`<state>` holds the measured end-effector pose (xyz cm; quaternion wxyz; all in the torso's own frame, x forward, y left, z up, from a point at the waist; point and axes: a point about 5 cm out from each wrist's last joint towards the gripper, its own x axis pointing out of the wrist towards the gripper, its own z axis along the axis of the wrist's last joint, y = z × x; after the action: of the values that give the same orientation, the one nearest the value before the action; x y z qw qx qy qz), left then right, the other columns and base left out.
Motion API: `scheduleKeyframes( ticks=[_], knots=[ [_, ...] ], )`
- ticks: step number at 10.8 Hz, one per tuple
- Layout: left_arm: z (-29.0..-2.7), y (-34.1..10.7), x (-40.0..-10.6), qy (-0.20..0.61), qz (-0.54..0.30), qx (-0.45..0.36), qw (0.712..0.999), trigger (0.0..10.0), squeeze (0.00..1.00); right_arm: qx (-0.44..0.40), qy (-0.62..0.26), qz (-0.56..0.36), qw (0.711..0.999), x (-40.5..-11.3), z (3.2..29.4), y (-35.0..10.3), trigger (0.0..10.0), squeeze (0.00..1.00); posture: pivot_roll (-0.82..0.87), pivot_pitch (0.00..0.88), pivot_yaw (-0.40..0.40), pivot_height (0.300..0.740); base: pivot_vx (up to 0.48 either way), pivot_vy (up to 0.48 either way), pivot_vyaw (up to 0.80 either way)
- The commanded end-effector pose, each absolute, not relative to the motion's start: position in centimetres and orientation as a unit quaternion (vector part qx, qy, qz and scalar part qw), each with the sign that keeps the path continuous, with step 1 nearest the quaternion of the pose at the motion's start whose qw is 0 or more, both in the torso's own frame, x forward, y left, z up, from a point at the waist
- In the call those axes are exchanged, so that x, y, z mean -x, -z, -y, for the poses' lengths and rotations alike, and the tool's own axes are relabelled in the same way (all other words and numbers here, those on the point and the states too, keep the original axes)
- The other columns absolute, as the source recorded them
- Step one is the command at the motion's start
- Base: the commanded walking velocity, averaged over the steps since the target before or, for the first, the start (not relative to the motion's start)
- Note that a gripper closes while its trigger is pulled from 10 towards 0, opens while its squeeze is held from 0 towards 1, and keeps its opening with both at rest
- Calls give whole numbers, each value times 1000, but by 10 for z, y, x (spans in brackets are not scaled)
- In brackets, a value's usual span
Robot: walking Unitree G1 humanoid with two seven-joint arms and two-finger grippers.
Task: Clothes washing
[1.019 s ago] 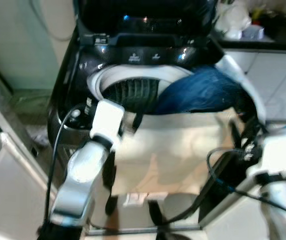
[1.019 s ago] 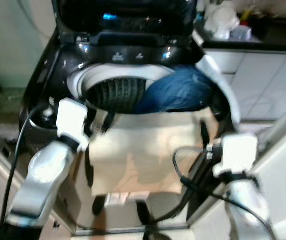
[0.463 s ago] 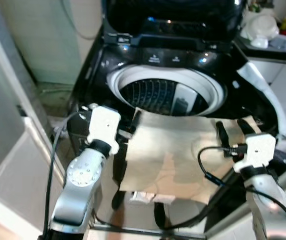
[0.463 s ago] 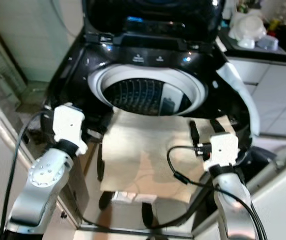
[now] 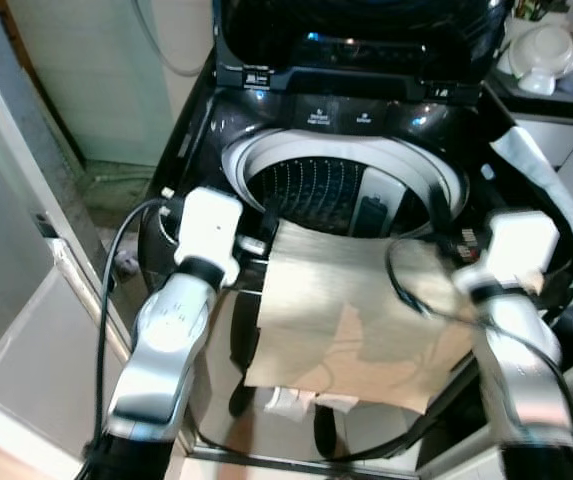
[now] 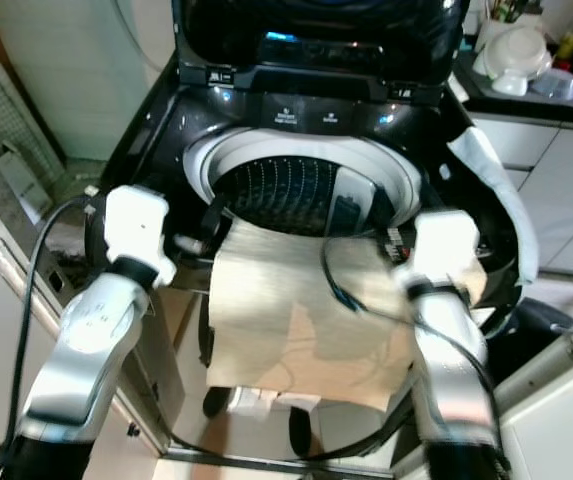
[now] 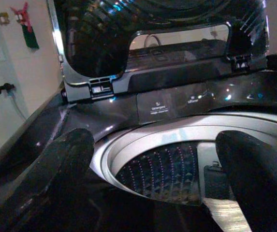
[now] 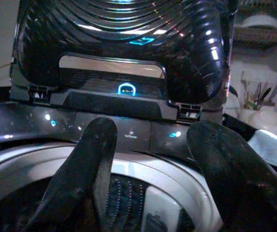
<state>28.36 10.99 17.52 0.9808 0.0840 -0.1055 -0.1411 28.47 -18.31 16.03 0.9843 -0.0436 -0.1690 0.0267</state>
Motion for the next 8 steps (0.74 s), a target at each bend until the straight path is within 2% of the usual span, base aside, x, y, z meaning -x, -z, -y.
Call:
scheduleKeyframes(
  ticks=[1,3,5,8],
  knots=[
    [-109,-178,-286,144,110,-82,980,10000,0,33,-21,153,987,-289,183,-158,10000,0,-80,0,-22,740,0,0,0],
    [-106,-177,-286,156,108,-77,979,10000,0,35,-30,150,988,-292,173,-160,10000,0,-83,0,-18,740,0,0,0],
    [-105,-177,-287,159,107,-77,979,10000,0,32,-32,139,989,-294,168,-160,10000,0,-76,0,-20,740,0,0,-678],
    [-105,-177,-287,162,109,-78,978,10000,0,41,-34,142,988,-296,165,-163,10000,0,-76,0,-22,740,0,0,0]
  ],
)
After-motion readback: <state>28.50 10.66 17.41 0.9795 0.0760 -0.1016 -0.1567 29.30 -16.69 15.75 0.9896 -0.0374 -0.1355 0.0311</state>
